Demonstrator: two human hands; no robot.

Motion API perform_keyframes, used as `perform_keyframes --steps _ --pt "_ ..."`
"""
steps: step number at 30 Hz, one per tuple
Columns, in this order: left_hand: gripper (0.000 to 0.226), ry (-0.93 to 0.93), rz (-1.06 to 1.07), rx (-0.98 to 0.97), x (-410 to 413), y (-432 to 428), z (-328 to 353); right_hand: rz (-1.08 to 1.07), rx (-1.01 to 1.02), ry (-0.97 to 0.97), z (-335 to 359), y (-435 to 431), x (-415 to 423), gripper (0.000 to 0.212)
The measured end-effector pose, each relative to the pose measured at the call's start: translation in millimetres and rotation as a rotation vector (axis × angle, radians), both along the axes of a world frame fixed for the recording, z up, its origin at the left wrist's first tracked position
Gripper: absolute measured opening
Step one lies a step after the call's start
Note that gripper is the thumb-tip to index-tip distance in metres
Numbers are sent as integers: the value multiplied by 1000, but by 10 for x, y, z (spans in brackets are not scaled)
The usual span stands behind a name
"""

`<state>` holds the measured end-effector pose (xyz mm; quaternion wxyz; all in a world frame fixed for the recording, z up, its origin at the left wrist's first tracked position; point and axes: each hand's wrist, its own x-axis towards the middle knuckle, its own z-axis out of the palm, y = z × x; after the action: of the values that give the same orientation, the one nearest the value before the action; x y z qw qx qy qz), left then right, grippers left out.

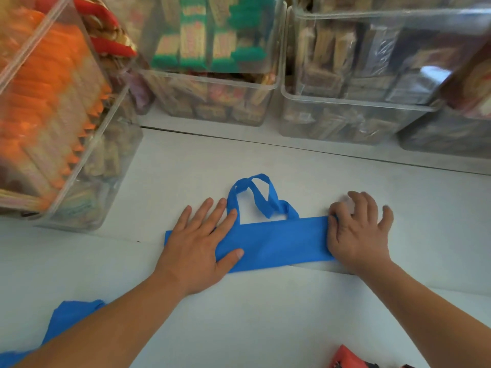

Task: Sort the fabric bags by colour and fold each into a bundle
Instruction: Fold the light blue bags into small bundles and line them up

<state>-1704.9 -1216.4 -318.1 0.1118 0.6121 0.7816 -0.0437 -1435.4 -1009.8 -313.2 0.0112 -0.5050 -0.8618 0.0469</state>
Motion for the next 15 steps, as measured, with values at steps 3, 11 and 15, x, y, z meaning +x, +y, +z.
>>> perform_keyframes --steps 3,11,15 --pt "80 -8 0 5 -3 15 8 16 80 -74 213 -218 -280 49" --pt "75 -165 21 92 -91 -16 38 -86 -241 -197 21 -676 -629 91" --pt "65 -203 57 136 -160 -199 -1 -75 -228 -210 -11 -658 -640 91"
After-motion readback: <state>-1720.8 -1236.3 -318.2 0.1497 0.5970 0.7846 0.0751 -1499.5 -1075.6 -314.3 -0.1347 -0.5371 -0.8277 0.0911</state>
